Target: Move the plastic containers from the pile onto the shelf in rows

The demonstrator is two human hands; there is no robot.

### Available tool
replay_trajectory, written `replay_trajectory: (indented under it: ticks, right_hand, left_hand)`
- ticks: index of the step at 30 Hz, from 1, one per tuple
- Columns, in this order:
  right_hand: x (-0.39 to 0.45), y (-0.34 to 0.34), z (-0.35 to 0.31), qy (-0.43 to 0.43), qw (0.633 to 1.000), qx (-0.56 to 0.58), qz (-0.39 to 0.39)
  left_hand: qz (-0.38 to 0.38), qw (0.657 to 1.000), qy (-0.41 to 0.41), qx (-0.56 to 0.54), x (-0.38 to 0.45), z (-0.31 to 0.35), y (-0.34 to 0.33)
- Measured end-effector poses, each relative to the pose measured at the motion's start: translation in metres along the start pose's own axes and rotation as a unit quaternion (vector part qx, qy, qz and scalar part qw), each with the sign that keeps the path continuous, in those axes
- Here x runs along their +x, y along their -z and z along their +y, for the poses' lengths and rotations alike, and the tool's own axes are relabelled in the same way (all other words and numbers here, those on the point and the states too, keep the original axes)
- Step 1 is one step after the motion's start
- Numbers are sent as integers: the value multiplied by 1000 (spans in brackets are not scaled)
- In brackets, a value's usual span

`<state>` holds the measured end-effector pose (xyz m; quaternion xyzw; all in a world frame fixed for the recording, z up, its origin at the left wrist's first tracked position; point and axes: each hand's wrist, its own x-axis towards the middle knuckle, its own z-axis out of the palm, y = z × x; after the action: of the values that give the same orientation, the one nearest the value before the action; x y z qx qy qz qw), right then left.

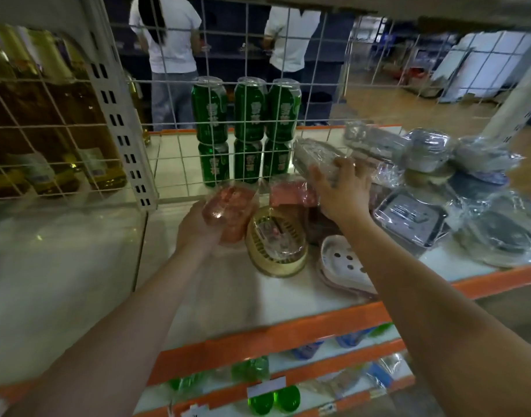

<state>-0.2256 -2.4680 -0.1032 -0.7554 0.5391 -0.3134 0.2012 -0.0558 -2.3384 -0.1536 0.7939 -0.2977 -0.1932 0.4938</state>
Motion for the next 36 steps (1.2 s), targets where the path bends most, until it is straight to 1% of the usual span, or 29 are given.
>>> replay_trajectory:
  ticks: [3,4,7,10,16,25,33,36]
  right_hand:
    - [5,0,-2,1,1000,0,-18]
    - [5,-1,-3,6,1000,-7,-16]
    - [-2,-5,-14,55,998,-21,-1]
    - [-16,-12,-31,97,995,-5,-12]
    - [-44,-32,-55,98,993,-5,-66]
    - [-100,-68,-127,121,986,20,-108]
    - [-174,-116,-219,155,977,43,-137]
    - [-201,-138,-251,150,975,62,-152]
  left_hand:
    - [-21,999,6,-45,1,-3,2]
    - [-22,999,4,-45,0,-5,3]
    - [-13,1000,-10,7,-2,-9,6]
    - [9,999,0,39,-2,-15,14]
    - [14,996,-15,82,-6,-23,45]
    - [80,992,-20,98,-30,-62,145]
    - [134,981,-60,128,-40,-104,272]
    - [156,971,-65,171,-45,-118,322]
